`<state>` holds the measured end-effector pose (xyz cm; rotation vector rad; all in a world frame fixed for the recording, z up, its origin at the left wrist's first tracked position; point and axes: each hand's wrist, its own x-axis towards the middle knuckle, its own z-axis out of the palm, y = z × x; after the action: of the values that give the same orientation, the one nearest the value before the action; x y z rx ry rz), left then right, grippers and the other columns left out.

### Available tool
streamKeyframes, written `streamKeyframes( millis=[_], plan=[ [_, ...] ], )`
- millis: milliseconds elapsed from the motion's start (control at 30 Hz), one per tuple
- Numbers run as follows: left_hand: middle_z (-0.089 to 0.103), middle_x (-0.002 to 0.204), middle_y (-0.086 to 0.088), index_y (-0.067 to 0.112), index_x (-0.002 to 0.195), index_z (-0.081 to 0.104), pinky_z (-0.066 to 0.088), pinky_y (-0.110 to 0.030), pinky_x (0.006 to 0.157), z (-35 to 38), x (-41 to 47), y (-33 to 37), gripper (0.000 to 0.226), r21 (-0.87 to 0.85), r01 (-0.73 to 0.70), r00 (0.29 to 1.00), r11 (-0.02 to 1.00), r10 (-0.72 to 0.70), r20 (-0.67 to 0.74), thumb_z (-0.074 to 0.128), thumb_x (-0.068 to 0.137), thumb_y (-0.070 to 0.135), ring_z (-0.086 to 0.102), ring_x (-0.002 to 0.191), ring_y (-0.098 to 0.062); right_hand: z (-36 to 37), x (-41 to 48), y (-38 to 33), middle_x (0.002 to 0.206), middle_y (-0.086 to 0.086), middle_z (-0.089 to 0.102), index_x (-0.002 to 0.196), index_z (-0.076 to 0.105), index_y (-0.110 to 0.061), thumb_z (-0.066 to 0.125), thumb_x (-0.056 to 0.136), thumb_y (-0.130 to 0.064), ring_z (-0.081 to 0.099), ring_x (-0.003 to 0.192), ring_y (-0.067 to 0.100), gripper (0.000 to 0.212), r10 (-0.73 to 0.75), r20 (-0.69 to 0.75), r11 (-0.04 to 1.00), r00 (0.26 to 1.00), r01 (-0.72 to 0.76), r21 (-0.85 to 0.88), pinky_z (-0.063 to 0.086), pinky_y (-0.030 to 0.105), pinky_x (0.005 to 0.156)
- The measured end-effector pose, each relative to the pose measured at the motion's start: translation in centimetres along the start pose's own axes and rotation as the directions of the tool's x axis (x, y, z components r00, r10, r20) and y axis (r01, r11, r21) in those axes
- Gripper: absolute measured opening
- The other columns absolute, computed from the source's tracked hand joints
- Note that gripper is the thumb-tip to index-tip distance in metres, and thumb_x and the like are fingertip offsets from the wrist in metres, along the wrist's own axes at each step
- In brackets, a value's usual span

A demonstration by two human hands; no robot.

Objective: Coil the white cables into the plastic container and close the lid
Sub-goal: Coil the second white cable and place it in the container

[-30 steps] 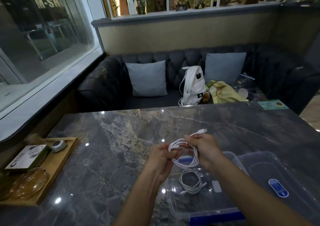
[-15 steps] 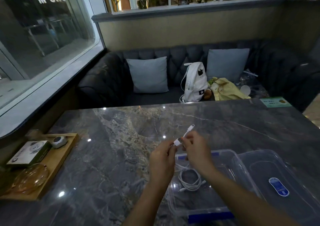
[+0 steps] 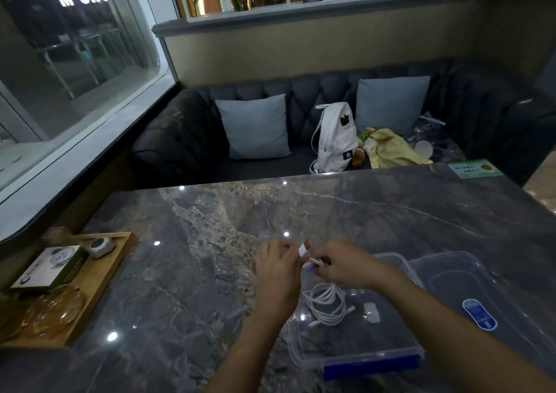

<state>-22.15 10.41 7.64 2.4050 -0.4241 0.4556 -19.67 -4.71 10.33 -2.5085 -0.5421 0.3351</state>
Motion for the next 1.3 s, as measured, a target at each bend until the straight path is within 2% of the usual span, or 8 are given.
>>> streamKeyframes(
  millis=[100, 200, 400, 533, 800, 1000, 1167, 1300],
  plan=[
    [0.066, 0.074, -0.003, 0.020, 0.079, 0.063, 0.048, -0.039, 0.072, -0.2, 0.4, 0.4, 0.023, -0.390, 0.328, 0.928, 0.861, -0.215, 0.305, 0.047, 0.095, 0.019, 0.062, 0.073, -0.015, -0.3, -0.5, 0.8, 0.056, 0.000, 0.049, 0.073, 0.065, -0.003, 0.061, 0.083, -0.012, 0.043, 0.051, 0.008, 0.014, 0.011, 0.043, 0.960, 0.999, -0.023, 0.279, 0.035, 0.025, 0.052],
    [0.061, 0.061, 0.002, 0.021, 0.068, 0.059, 0.052, -0.043, 0.065, -0.1, 0.9, 0.6, 0.029, -0.522, 0.456, 0.885, 0.721, -0.305, 0.352, 0.049, 0.094, 0.015, 0.061, 0.060, -0.017, -0.1, -0.8, 1.2, 0.054, -0.008, 0.051, 0.082, 0.068, -0.001, 0.063, 0.081, -0.009, 0.044, 0.047, -0.001, 0.009, 0.055, -0.023, 0.901, 0.998, -0.039, 0.432, 0.036, 0.019, 0.049],
    [0.070, 0.064, -0.009, 0.004, 0.074, 0.070, 0.057, -0.024, 0.058, 0.2, 1.4, 0.5, 0.013, -0.758, 0.588, 0.788, 0.283, -0.412, 0.458, 0.061, 0.084, 0.002, 0.066, 0.056, -0.016, 0.7, -1.0, 1.1, 0.102, -0.003, 0.062, 0.107, 0.056, -0.020, 0.066, 0.080, -0.017, 0.059, 0.087, 0.017, 0.029, -0.149, -0.276, 0.988, 0.950, 0.151, -0.015, 0.049, 0.035, 0.073],
    [0.070, 0.061, -0.006, -0.002, 0.084, 0.069, 0.060, -0.030, 0.069, 0.0, 1.7, 0.1, 0.014, -0.761, 0.640, 0.741, 0.106, -0.344, 0.576, 0.056, 0.084, -0.005, 0.066, 0.055, -0.014, 0.5, -1.5, 1.1, 0.096, 0.011, 0.069, 0.102, 0.066, -0.007, 0.066, 0.077, -0.007, 0.065, 0.080, 0.029, 0.025, -0.311, -0.440, 0.951, 0.843, 0.277, -0.140, 0.055, 0.041, 0.066],
    [0.067, 0.050, -0.003, 0.002, 0.073, 0.073, 0.054, -0.023, 0.048, -0.6, 1.6, 0.5, 0.010, -0.617, 0.642, 0.767, 0.456, -0.367, 0.526, 0.065, 0.079, -0.002, 0.061, 0.042, -0.013, 1.4, -1.7, 1.6, 0.060, -0.018, 0.056, 0.076, 0.069, -0.012, 0.080, 0.067, -0.016, 0.054, 0.054, -0.004, 0.014, -0.029, -0.353, 0.949, 0.935, 0.137, 0.284, 0.038, 0.007, 0.053],
    [0.064, 0.048, 0.000, 0.014, 0.072, 0.075, 0.049, -0.031, 0.057, -0.5, 1.7, 0.3, 0.009, -0.494, 0.498, 0.840, 0.712, -0.255, 0.479, 0.072, 0.075, 0.006, 0.060, 0.047, -0.014, 1.7, -1.8, 2.0, 0.061, -0.013, 0.064, 0.062, 0.061, -0.038, 0.082, 0.063, -0.010, 0.057, 0.058, -0.002, 0.035, 0.115, -0.309, 0.872, 0.944, 0.053, 0.486, 0.046, 0.017, 0.060],
    [0.071, 0.078, -0.019, 0.008, 0.087, 0.068, 0.058, -0.050, 0.074, -0.7, 2.3, 0.4, 0.014, -0.482, 0.420, 0.861, 0.769, -0.169, 0.480, 0.071, 0.074, 0.005, 0.070, 0.071, -0.031, 1.1, -1.9, 1.8, 0.064, -0.012, 0.068, 0.078, 0.062, -0.042, 0.081, 0.063, -0.011, 0.064, 0.066, 0.005, 0.040, 0.126, -0.242, 0.822, 0.962, 0.035, 0.568, 0.051, 0.026, 0.067],
    [0.072, 0.088, -0.014, 0.009, 0.088, 0.064, 0.055, -0.050, 0.082, -1.2, 2.2, 0.2, 0.020, -0.495, 0.385, 0.854, 0.779, -0.098, 0.511, 0.074, 0.071, 0.010, 0.069, 0.086, -0.031, 0.9, -2.0, 1.6, 0.067, 0.011, 0.064, 0.087, 0.063, -0.040, 0.080, 0.066, -0.012, 0.059, 0.063, 0.019, 0.039, 0.098, -0.242, 0.790, 0.965, 0.073, 0.608, 0.049, 0.036, 0.062]
  ],
)
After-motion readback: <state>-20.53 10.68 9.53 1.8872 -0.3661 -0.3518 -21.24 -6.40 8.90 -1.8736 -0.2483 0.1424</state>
